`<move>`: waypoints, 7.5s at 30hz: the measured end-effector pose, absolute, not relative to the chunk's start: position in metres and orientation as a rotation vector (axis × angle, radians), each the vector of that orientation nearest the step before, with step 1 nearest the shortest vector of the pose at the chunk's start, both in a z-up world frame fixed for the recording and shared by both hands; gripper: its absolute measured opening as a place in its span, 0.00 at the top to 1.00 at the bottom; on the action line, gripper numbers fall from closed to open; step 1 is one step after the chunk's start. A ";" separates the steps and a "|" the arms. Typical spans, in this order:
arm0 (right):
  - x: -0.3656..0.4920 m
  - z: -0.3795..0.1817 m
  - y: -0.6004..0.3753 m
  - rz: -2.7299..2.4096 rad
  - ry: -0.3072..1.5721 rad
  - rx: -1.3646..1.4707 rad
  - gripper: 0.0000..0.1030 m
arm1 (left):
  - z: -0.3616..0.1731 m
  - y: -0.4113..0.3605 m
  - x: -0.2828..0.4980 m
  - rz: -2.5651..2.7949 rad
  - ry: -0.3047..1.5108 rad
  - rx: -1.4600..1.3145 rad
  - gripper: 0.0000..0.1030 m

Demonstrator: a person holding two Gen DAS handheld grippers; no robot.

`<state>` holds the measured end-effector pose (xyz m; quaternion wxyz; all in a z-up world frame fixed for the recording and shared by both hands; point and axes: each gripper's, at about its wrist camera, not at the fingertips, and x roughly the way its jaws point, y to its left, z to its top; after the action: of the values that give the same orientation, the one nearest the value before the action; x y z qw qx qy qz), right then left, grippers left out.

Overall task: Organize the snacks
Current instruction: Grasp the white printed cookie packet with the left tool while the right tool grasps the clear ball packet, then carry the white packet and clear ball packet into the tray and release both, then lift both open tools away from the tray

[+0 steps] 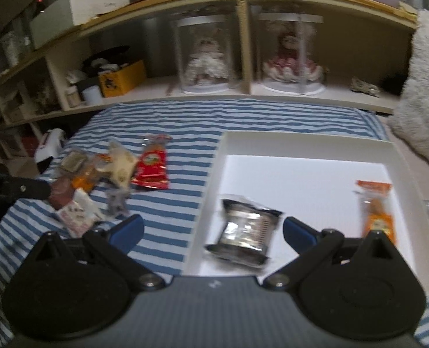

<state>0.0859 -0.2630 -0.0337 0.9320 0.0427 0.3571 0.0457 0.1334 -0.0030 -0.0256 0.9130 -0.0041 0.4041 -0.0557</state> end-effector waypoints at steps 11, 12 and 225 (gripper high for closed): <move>0.103 -0.073 -0.216 0.285 0.646 -0.061 0.00 | -0.045 0.009 0.147 -0.219 0.818 0.021 0.00; 0.106 -0.076 -0.212 0.298 0.641 -0.059 0.00 | -0.045 0.008 0.148 -0.231 0.810 0.023 0.00; 0.011 -0.002 -0.441 0.057 0.830 0.047 0.01 | -0.023 -0.160 0.085 -0.552 0.899 0.110 0.00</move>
<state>0.0115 -0.4413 -0.0022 0.9145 0.0230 0.4030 0.0277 0.0853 -0.1596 -0.0232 0.8627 0.0527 0.4286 -0.2633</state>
